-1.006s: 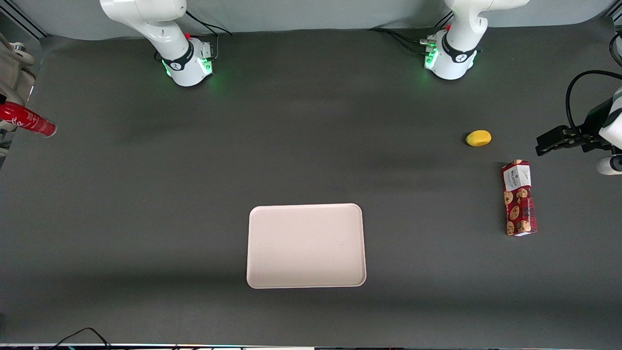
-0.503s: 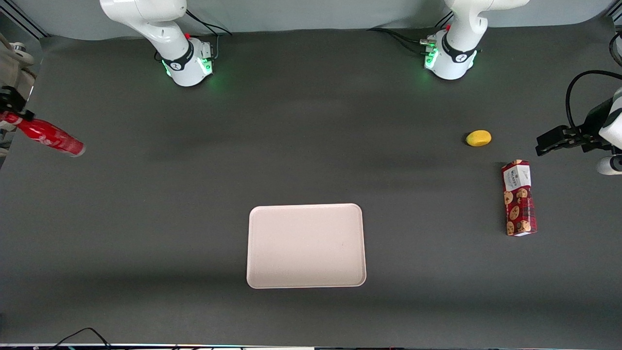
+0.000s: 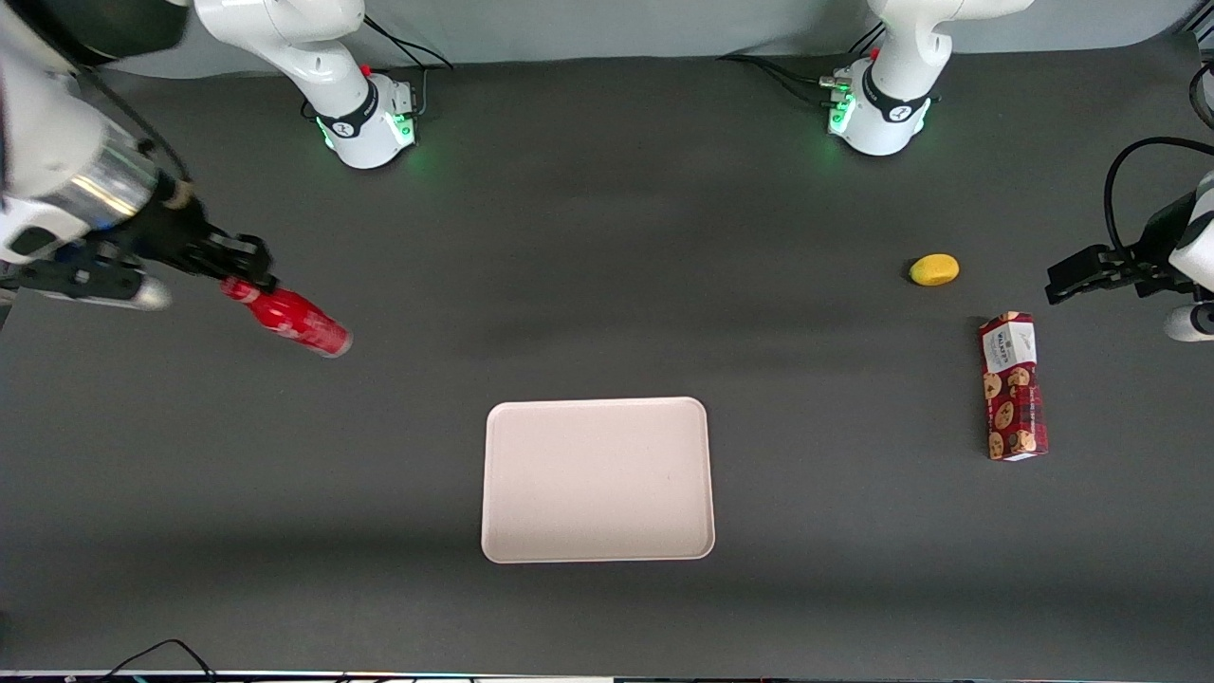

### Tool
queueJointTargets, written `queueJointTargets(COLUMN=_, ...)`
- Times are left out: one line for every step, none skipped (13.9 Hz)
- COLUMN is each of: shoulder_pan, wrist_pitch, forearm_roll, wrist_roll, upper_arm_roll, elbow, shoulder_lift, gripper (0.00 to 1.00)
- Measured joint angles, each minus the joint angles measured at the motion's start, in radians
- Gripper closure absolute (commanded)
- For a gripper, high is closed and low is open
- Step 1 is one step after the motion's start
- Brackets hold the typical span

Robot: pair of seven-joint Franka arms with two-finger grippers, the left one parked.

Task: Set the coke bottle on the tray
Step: 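Carry the bottle with the right gripper over the white tray's edge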

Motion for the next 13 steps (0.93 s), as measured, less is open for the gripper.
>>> queueJointTargets(shoulder_pan=0.019, wrist_pitch=0.026, forearm_roll=0.000, wrist_roll=0.042, upper_arm_roll=0.013, elbow=0.031, shoulder_lift=0.048, gripper=1.00)
queueJointTargets(shoulder_pan=0.040, wrist_pitch=0.062, forearm_roll=0.000, wrist_roll=0.070, upper_arm_roll=0.018, elbow=0.054, shoulder_lift=0.095, gripper=1.00)
queueJointTargets(shoulder_pan=0.064, wrist_pitch=0.103, forearm_roll=-0.001, wrist_roll=0.096, upper_arm_roll=0.018, elbow=0.074, shoulder_lift=0.143, gripper=1.00)
queueJointTargets(shoulder_pan=0.090, wrist_pitch=0.142, forearm_roll=-0.010, wrist_roll=0.125, upper_arm_roll=0.018, elbow=0.094, shoulder_lift=0.190, gripper=1.00)
queueJointTargets(shoulder_pan=0.117, wrist_pitch=0.173, forearm_roll=-0.033, wrist_roll=0.155, upper_arm_roll=0.017, elbow=0.114, shoulder_lift=0.232, gripper=1.00)
queueJointTargets(shoulder_pan=0.145, wrist_pitch=0.196, forearm_roll=-0.062, wrist_roll=0.188, upper_arm_roll=0.016, elbow=0.135, shoulder_lift=0.271, gripper=1.00)
queueJointTargets(shoulder_pan=0.170, wrist_pitch=0.217, forearm_roll=-0.083, wrist_roll=0.215, upper_arm_roll=0.016, elbow=0.156, shoulder_lift=0.309, gripper=1.00)
queueJointTargets(shoulder_pan=0.187, wrist_pitch=0.239, forearm_roll=-0.092, wrist_roll=0.231, upper_arm_roll=0.015, elbow=0.175, shoulder_lift=0.345, gripper=1.00)
queueJointTargets(shoulder_pan=0.196, wrist_pitch=0.264, forearm_roll=-0.096, wrist_roll=0.236, upper_arm_roll=0.015, elbow=0.191, shoulder_lift=0.382, gripper=1.00)
queueJointTargets(shoulder_pan=0.200, wrist_pitch=0.293, forearm_roll=-0.098, wrist_roll=0.237, upper_arm_roll=0.013, elbow=0.202, shoulder_lift=0.417, gripper=1.00)
queueJointTargets(shoulder_pan=0.200, wrist_pitch=0.342, forearm_roll=-0.104, wrist_roll=0.237, upper_arm_roll=0.011, elbow=0.216, shoulder_lift=0.475, gripper=1.00)
queueJointTargets(shoulder_pan=0.201, wrist_pitch=0.358, forearm_roll=-0.109, wrist_roll=0.237, upper_arm_roll=0.010, elbow=0.224, shoulder_lift=0.503, gripper=1.00)
queueJointTargets(shoulder_pan=0.202, wrist_pitch=0.373, forearm_roll=-0.116, wrist_roll=0.237, upper_arm_roll=0.010, elbow=0.229, shoulder_lift=0.527, gripper=1.00)
